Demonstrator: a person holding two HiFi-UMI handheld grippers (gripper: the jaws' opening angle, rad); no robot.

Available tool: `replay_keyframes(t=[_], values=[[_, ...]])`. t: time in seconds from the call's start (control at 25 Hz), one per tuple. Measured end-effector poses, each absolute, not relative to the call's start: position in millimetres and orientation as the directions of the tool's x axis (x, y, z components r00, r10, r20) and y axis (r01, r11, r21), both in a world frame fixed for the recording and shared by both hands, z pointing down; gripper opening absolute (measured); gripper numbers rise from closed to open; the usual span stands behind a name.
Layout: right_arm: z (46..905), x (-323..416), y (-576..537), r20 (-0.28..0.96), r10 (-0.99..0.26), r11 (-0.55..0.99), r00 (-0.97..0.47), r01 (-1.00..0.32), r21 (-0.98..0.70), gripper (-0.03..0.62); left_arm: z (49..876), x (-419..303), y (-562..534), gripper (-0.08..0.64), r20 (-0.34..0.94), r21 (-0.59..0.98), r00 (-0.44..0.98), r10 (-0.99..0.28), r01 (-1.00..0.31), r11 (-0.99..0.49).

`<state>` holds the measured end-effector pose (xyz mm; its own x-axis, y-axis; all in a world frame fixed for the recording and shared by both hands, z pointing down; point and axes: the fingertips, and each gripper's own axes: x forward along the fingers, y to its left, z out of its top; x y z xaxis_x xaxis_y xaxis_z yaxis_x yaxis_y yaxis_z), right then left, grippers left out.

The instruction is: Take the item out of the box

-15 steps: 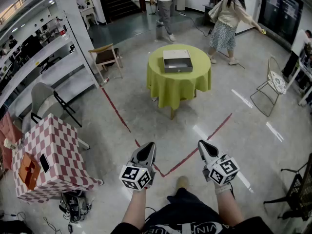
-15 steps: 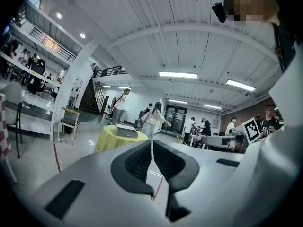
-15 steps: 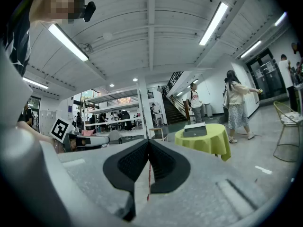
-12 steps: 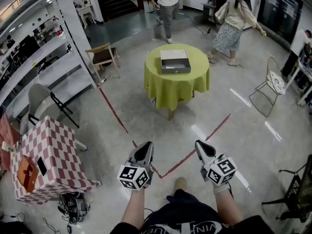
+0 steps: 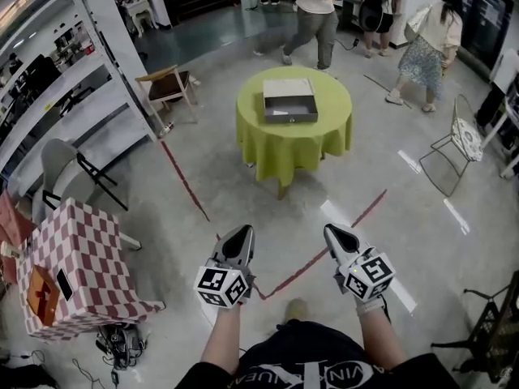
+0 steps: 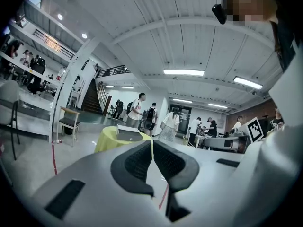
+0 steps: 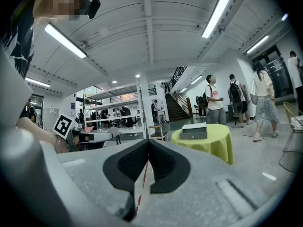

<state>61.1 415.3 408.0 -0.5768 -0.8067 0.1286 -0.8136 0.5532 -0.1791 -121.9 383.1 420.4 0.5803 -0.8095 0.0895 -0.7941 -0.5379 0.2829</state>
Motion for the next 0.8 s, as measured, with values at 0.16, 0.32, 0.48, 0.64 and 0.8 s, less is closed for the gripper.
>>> replay_keyframes(t=[0.16,0.32,0.48,0.64,0.8], values=[[410,75,391,0.123,-0.809,0.552,-0.574,-0.815,-0.175,0.006,424,-109,360,0.017,0.09,0.27,0.574,-0.814,-0.801,-0.535],[413,90,375,0.125,-0.812,0.545,-0.57,-0.817,-0.188,0.006,427,-99,345,0.017,0.094,0.269,0.573,-0.814,-0.802,-0.534],[422,98,351,0.132,-0.817,0.528,-0.561,-0.821,-0.217,0.006,434,-95,327,0.017,0.108,0.276,0.572,-0.813,-0.803,-0.528],[428,99,324,0.139,-0.82,0.517,-0.556,-0.822,-0.239,0.006,442,-92,297,0.017,0.125,0.285,0.572,-0.811,-0.803,-0.523],[429,100,287,0.14,-0.814,0.523,-0.564,-0.816,-0.244,0.006,444,-85,251,0.017,0.117,0.285,0.582,-0.805,-0.796,-0.534]])
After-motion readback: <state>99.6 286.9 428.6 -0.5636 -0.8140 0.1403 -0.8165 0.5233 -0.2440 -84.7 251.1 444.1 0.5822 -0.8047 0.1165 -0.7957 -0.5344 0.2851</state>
